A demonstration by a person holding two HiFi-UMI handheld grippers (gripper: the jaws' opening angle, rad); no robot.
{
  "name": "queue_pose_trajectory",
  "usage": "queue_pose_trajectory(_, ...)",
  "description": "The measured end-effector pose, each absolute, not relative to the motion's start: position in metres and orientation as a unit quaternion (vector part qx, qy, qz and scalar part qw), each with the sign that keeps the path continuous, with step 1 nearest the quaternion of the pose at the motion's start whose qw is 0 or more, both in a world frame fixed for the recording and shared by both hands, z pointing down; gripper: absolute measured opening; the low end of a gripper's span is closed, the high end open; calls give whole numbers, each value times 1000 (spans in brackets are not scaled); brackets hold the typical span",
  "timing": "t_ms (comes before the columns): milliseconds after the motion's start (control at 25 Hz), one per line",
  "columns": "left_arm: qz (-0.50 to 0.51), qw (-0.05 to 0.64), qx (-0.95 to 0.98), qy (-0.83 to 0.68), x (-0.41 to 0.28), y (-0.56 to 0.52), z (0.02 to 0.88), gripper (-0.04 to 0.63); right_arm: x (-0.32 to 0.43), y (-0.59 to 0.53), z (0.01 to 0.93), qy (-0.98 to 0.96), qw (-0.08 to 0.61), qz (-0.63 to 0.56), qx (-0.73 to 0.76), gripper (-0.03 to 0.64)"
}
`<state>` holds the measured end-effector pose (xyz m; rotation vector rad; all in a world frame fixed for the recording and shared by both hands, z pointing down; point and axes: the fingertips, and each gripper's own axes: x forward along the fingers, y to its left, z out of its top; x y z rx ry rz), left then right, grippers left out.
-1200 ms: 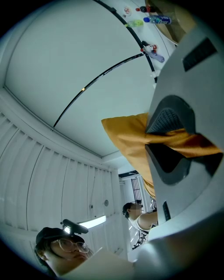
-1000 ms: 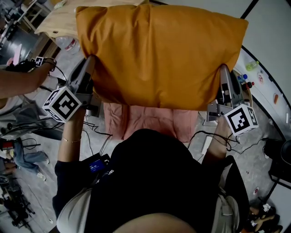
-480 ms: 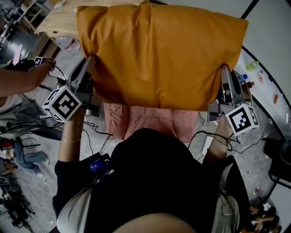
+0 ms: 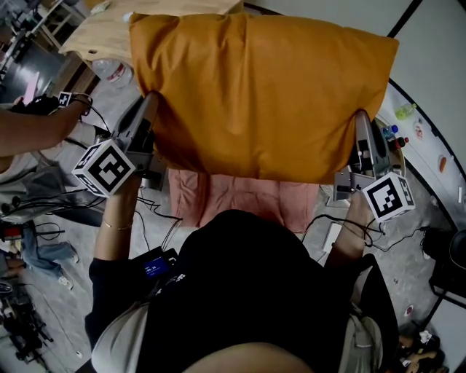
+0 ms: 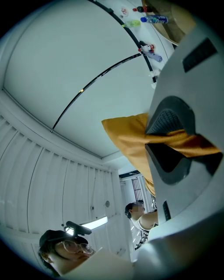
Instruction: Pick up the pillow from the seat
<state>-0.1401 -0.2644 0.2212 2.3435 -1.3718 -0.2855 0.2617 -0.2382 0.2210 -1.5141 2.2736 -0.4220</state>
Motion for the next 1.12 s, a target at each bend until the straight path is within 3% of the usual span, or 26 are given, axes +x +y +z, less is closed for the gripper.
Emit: queue_pose_trajectory(1120,-108,212,836,-494,-141,-265,219,52,256,-246,217,815,186,-150,-528,77)
